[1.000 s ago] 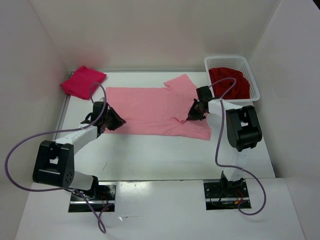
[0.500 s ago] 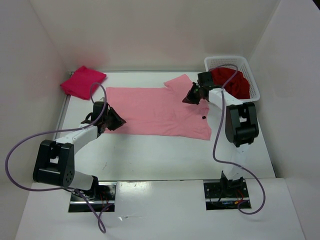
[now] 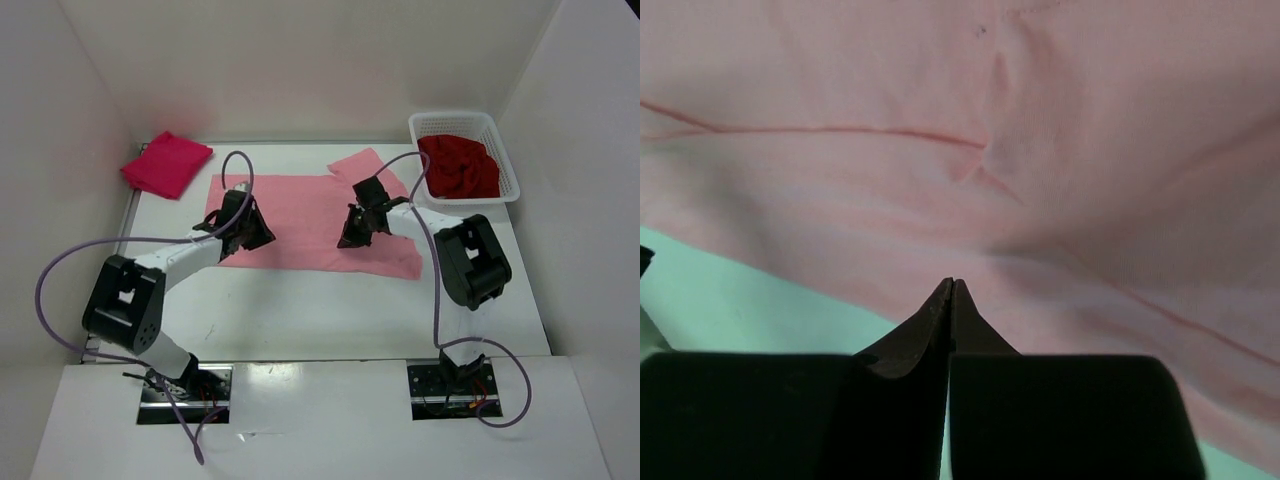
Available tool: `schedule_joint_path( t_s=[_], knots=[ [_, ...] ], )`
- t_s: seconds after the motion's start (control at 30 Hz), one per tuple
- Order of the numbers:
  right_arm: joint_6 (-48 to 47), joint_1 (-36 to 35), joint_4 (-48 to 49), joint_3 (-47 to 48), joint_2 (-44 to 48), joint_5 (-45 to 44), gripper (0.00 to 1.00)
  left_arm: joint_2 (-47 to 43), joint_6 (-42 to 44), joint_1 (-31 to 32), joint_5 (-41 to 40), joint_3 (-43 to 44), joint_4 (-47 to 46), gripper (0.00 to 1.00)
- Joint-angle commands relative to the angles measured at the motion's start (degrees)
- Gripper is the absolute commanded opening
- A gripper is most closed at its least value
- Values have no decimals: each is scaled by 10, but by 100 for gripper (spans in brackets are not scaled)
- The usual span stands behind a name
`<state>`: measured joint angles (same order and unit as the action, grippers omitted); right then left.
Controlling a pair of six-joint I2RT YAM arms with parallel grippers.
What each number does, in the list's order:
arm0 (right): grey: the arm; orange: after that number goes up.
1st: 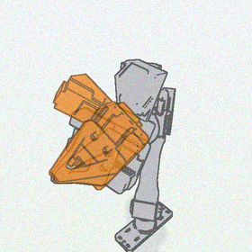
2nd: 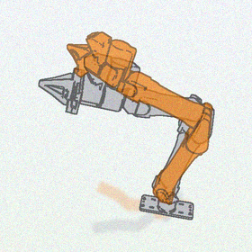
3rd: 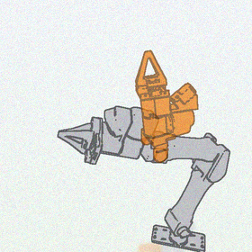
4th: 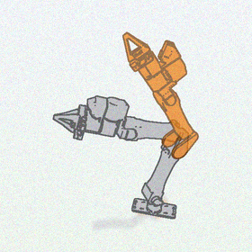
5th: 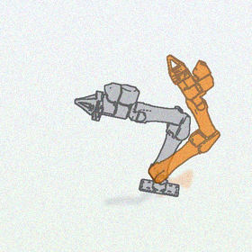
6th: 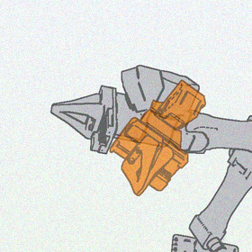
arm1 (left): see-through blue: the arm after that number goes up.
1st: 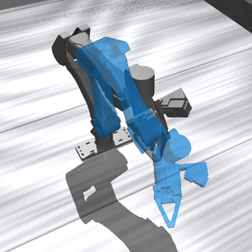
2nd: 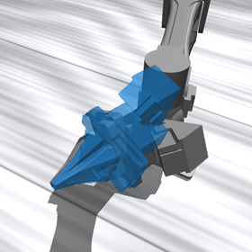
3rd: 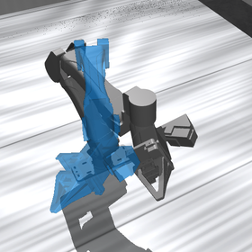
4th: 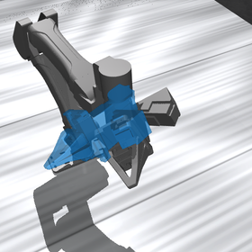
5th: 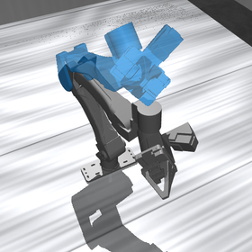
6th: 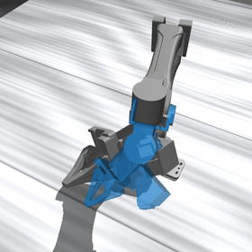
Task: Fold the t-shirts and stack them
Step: Fold the flattened tshirt in 1/3 of the way
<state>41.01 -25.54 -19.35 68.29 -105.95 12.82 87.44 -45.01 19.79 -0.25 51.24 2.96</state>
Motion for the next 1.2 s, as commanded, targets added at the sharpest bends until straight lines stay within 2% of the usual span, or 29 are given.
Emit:
schedule_joint_path(
  t_s=[0.0, 0.17, 0.33, 0.57, 0.67, 0.8, 0.9, 0.93, 1.1, 1.17],
  knots=[
    [-14, -13, -4, 46, -43, -45, 0, 67, 24, -5, -22, 12, 15, 25],
    [-20, -28, -17, 74, -84, -68, 0, 131, -8, -5, 15, 20, 15, 25],
    [-20, -39, -4, 18, -79, -74, 0, 149, -30, -22, 66, -21, 15, 25],
    [-20, -61, -4, -80, -24, -79, 0, 54, -56, -35, 93, -133, 56, 25],
    [-20, -86, -9, -114, -5, -79, 0, 6, -63, -35, 93, -172, 82, 28],
    [-8, -110, -24, -134, 30, -56, 0, -77, -75, -42, 105, -219, 126, 29],
    [0, -119, -24, -149, 56, -48, 0, -154, -67, -50, 88, -219, 139, 33],
    [0, -119, -37, -132, 56, -48, 0, -165, -58, -58, 83, -192, 144, 33],
    [-38, -103, -82, -22, 67, -54, 12, -134, -12, -90, 62, -52, 136, 34],
    [-44, -84, -82, 15, 73, -40, 19, -99, -2, -126, 57, -8, 118, 34]
  ],
)
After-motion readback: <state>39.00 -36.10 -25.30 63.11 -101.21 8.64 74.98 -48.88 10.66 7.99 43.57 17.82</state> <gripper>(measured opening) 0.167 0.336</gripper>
